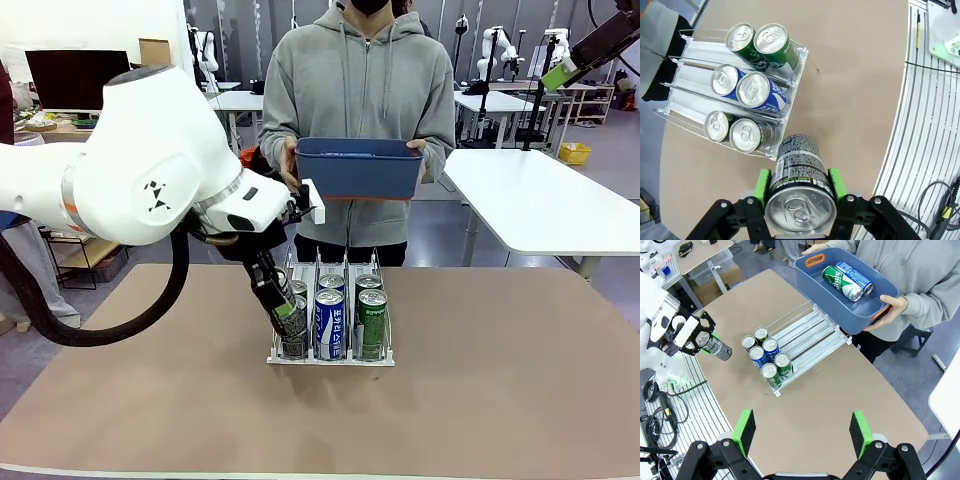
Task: Fill the beverage cans into the dispenser.
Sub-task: Place the picked Pepsi coke in the line of the Automatic Can Dispenser with the same cans.
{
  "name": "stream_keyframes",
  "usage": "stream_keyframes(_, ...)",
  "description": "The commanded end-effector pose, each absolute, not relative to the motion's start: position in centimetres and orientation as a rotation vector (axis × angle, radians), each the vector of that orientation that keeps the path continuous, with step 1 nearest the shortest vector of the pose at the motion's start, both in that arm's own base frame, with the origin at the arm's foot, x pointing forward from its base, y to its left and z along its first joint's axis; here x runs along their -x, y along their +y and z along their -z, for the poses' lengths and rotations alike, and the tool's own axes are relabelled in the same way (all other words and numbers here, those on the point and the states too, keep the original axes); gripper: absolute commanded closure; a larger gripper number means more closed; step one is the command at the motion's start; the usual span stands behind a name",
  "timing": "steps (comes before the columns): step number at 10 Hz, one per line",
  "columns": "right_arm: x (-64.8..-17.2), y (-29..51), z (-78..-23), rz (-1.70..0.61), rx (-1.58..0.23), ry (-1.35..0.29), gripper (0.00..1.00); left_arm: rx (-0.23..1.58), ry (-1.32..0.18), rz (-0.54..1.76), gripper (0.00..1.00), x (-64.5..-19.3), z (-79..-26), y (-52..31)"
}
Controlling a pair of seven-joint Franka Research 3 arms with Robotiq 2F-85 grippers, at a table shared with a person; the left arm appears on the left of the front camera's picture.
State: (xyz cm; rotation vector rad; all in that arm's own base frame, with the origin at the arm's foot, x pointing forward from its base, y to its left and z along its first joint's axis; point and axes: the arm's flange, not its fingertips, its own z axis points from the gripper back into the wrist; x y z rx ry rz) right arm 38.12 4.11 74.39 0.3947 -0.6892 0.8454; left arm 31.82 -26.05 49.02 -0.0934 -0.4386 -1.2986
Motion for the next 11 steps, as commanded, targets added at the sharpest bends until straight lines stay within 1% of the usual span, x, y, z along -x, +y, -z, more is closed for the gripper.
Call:
stream_keyframes(1,-38.1,4.2,-74.3,-0.846,-0.395,-0.686,0.00,0.090,-0.465,1.321,0.42,-33.0,-47.8,-25.9)
stream_keyframes(3,-38.1,4.2,-74.3,-0.846,-0.395,-0.686,0.00,0.047,-0.461,1.342,0.42,-33.7,-46.4,-26.6)
stream_keyframes(9,-38.1,4.2,-74.3,-0.846,-0.395,-0.686,0.00,0.066,-0.421,1.320,0.42,-33.6,-45.7,-26.8)
stream_keyframes(10,-38.1,4.2,-74.3,-0.846,-0.395,-0.686,0.00,0.019,-0.416,1.388,0.42,-33.6,-45.6,-26.6)
stream_keyframes(11,-38.1,4.2,-74.3,-0.846,-0.395,-0.686,0.00,0.021,-0.407,1.381,0.42,-34.1,-45.0,-27.0)
